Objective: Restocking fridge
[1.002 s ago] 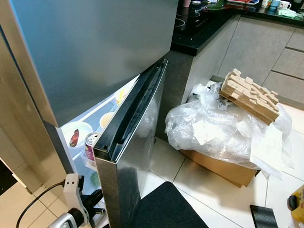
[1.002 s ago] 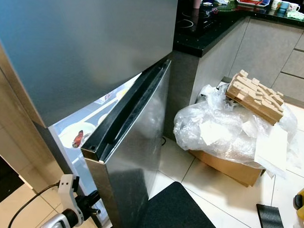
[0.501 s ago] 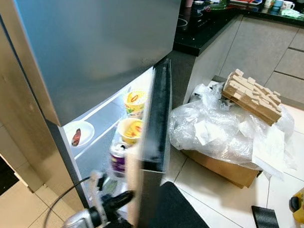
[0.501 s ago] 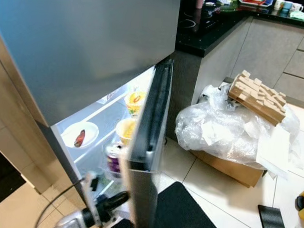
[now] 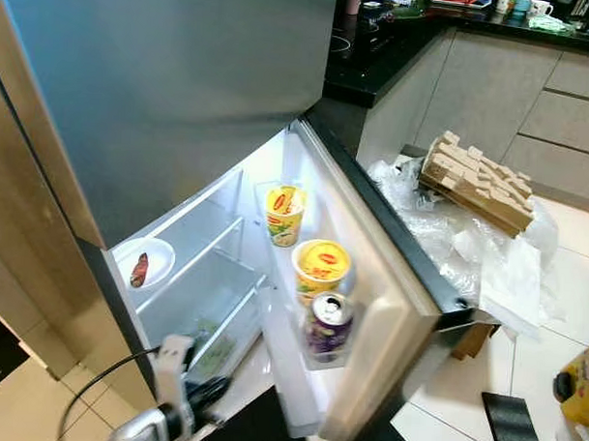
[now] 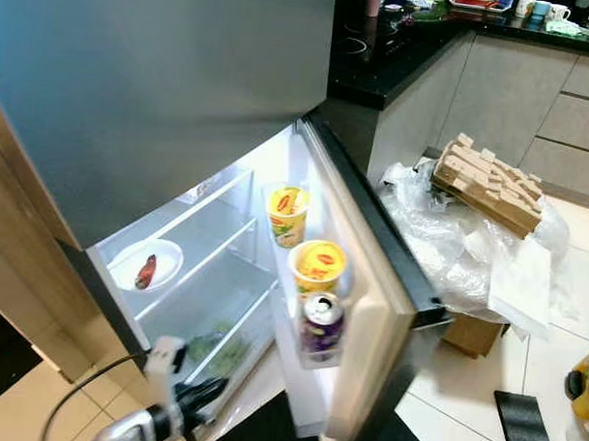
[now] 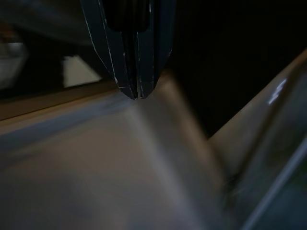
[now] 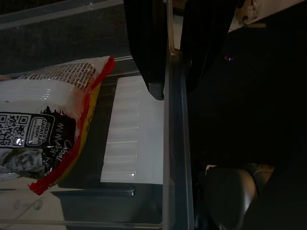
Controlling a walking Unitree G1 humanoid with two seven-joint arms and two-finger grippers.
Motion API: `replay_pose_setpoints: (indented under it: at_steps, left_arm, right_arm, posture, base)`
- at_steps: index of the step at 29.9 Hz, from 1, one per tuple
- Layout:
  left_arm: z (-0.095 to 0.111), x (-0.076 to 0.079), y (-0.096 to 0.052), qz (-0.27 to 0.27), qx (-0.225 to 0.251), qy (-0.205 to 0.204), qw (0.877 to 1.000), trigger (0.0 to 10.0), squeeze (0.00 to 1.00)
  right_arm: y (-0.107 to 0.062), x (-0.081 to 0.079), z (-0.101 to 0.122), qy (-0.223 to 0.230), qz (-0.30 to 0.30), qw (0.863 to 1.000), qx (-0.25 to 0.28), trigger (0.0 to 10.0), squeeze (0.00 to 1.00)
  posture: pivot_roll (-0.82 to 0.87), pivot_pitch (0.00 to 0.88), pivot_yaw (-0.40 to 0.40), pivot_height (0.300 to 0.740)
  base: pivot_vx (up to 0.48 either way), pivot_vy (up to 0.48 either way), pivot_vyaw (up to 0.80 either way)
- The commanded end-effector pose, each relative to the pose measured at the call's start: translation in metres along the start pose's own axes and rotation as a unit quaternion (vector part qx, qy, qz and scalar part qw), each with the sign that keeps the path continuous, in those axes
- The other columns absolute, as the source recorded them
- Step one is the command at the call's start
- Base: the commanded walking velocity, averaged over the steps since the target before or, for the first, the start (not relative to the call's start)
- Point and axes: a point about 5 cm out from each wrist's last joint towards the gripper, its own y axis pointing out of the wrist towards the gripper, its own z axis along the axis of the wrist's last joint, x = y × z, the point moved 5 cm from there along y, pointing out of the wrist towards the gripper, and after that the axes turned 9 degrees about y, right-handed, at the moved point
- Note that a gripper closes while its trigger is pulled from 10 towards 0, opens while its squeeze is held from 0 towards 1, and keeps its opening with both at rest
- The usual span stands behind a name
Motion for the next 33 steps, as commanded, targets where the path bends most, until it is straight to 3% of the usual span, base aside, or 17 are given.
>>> replay_pose_setpoints:
  at_steps: [1, 4, 5, 10, 20, 28, 33]
  left_arm:
    - [-0.020, -0.011, -0.012, 0.041, -0.034, -0.010, 0.999, 10.0, 0.00]
    - [-0.032, -0.015, -0.019, 0.063, -0.052, -0.014, 0.997, 10.0, 0.00]
    - [-0.050, -0.019, -0.028, 0.094, -0.080, -0.017, 0.992, 10.0, 0.00]
    - [-0.064, -0.021, -0.035, 0.123, -0.098, -0.032, 0.987, 10.0, 0.00]
    - [-0.112, -0.030, -0.072, 0.224, -0.169, -0.075, 0.957, 10.0, 0.00]
    - [-0.126, -0.033, -0.084, 0.264, -0.196, -0.104, 0.939, 10.0, 0.00]
    - [-0.126, -0.035, -0.085, 0.275, -0.203, -0.102, 0.934, 10.0, 0.00]
  right_arm:
    - [0.000, 0.001, 0.002, 0.007, -0.004, 1.000, 0.005, 10.0, 0.00]
    - [0.000, 0.001, 0.002, 0.007, -0.004, 1.000, 0.005, 10.0, 0.00]
    - [0.000, 0.001, 0.002, 0.005, -0.004, 1.000, 0.005, 10.0, 0.00]
    - [0.000, 0.001, 0.003, 0.005, -0.004, 1.000, 0.006, 10.0, 0.00]
    - [0.000, 0.002, 0.006, 0.000, -0.006, 1.000, 0.010, 10.0, 0.00]
    - [0.000, 0.002, 0.006, -0.001, -0.008, 1.000, 0.009, 10.0, 0.00]
    - [0.000, 0.000, 0.008, -0.001, -0.006, 1.000, 0.010, 10.0, 0.00]
  posture:
    - [-0.05, 0.000, -0.022, 0.740]
    - [-0.05, 0.000, -0.021, 0.740]
    - [-0.05, 0.000, -0.022, 0.740]
    - [-0.05, 0.000, -0.022, 0.740]
    - [-0.05, 0.000, -0.030, 0.740]
    - [-0.04, 0.000, -0.031, 0.740]
    - [-0.04, 0.000, -0.029, 0.740]
  base:
    - [0.000, 0.000, 0.00]
    - [0.000, 0.000, 0.00]
    - [0.000, 0.000, 0.00]
    - [0.000, 0.000, 0.00]
    - [0.000, 0.000, 0.00]
    - [0.000, 0.000, 0.00]
    - [0.000, 0.000, 0.00]
